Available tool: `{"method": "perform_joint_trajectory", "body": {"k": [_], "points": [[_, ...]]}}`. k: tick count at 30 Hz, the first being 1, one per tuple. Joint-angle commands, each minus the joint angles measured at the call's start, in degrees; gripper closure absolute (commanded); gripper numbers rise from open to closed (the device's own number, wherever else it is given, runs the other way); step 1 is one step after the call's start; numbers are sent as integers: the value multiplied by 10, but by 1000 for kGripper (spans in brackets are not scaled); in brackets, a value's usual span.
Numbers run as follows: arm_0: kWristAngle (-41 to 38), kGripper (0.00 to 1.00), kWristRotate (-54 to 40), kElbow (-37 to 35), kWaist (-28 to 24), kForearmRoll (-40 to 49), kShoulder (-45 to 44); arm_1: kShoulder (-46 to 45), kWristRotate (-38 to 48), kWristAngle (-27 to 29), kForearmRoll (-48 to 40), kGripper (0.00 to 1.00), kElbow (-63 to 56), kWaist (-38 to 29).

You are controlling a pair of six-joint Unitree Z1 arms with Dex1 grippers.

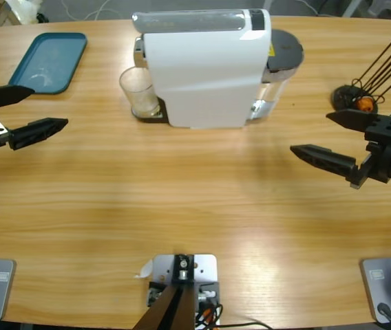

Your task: Pour coffee

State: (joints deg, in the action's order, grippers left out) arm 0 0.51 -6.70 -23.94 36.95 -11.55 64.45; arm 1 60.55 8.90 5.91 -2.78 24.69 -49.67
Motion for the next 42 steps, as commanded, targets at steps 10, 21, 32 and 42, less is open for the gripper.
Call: {"method": "perform_joint_trajectory", "body": {"k": [10, 21, 32, 42], "points": [[-12, 21, -3, -49, -17, -151, 256, 29, 8, -18, 3, 0, 3, 23], [-134, 53, 3, -84, -65, -212, 365, 45, -1, -47, 2, 0, 7, 50], [-199, 59, 2, -129, -79, -228, 431, 52, -2, -47, 1, 0, 7, 50], [-225, 219, -1, -134, -89, -232, 458, 62, -2, -49, -2, 0, 7, 51]]}}
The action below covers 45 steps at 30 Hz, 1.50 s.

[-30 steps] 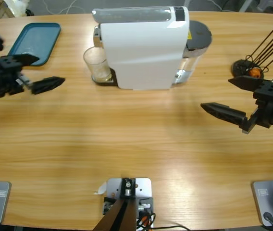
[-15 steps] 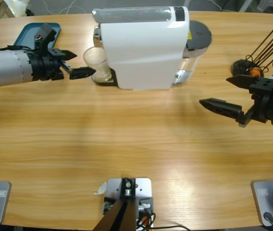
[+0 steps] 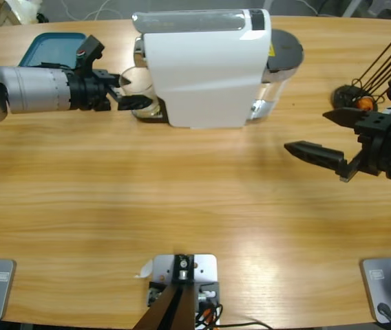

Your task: Pour coffee

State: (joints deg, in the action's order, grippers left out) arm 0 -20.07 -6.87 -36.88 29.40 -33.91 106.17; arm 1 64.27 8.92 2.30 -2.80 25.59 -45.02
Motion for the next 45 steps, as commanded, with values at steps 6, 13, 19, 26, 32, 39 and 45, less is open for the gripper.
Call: {"method": "perform_joint_trajectory", "body": {"k": [6, 13, 19, 26, 32, 39, 45], "points": [[-24, 699, 0, -5, -24, -14, 33, 27, -3, -16, -2, 1, -1, 5], [-23, 704, -11, -5, -2, -13, 20, 28, -3, -17, -2, 4, -1, 5], [-19, 694, -12, 6, 26, -12, 26, 29, -3, -17, -3, 4, -1, 6], [90, 694, -3, 22, 42, -5, -83, 25, -3, -16, -2, 4, -2, 6], [115, 432, -6, -135, -80, 55, -135, 37, -4, -18, -11, 4, -3, 7], [96, 23, -4, -118, -80, 57, -50, 35, -4, -20, -12, 0, -5, 8], [61, 9, -8, -136, -95, 50, 4, 40, -4, -23, -12, 0, -4, 8]]}}
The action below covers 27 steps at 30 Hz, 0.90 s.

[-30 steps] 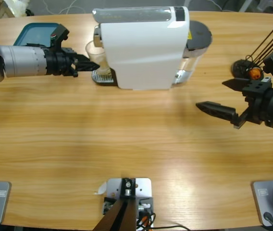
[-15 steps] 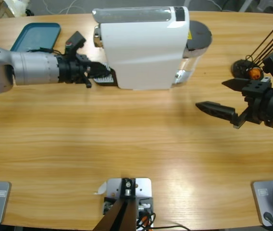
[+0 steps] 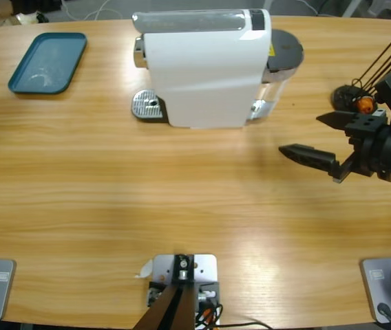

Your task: Pour coffee

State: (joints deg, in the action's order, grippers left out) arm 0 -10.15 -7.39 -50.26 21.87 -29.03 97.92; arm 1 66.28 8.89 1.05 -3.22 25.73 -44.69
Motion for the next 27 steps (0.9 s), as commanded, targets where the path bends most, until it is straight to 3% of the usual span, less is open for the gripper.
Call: {"method": "perform_joint_trajectory", "body": {"k": [1, 11, 27], "points": [[-55, 9, -3, -11, -21, 1, 101, 20, -4, -11, -8, 0, -5, 5], [-134, 9, -3, -76, -19, 2, 198, 29, -4, -15, -10, 0, -4, 7], [-101, 13, -58, -165, 11, 25, 256, 38, -4, -21, -13, 0, -4, 9]]}}
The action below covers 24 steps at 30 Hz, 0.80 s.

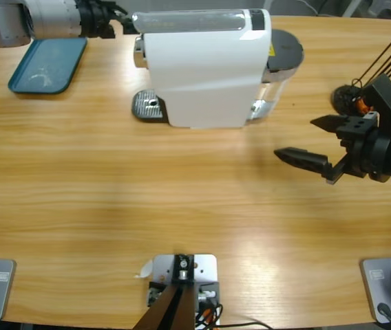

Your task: Pour coffee

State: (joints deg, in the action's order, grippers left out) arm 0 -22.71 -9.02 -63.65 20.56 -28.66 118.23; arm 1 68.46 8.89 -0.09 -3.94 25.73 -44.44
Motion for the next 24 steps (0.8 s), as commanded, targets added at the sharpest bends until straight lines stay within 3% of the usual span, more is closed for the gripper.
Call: {"method": "perform_joint_trajectory", "body": {"k": [1, 6, 14, 24], "points": [[30, 11, -49, -35, 28, 29, 54, 17, -4, -10, -7, 0, -4, 7], [114, 4, -60, -58, 47, 124, 48, 19, -4, -14, -8, 0, -4, 7], [113, 18, -56, -67, 35, 135, 53, 25, -4, -22, -9, 0, -3, 7], [113, 9, -39, -184, 33, 276, 91, 29, -5, -23, -13, 0, -4, 12]]}}
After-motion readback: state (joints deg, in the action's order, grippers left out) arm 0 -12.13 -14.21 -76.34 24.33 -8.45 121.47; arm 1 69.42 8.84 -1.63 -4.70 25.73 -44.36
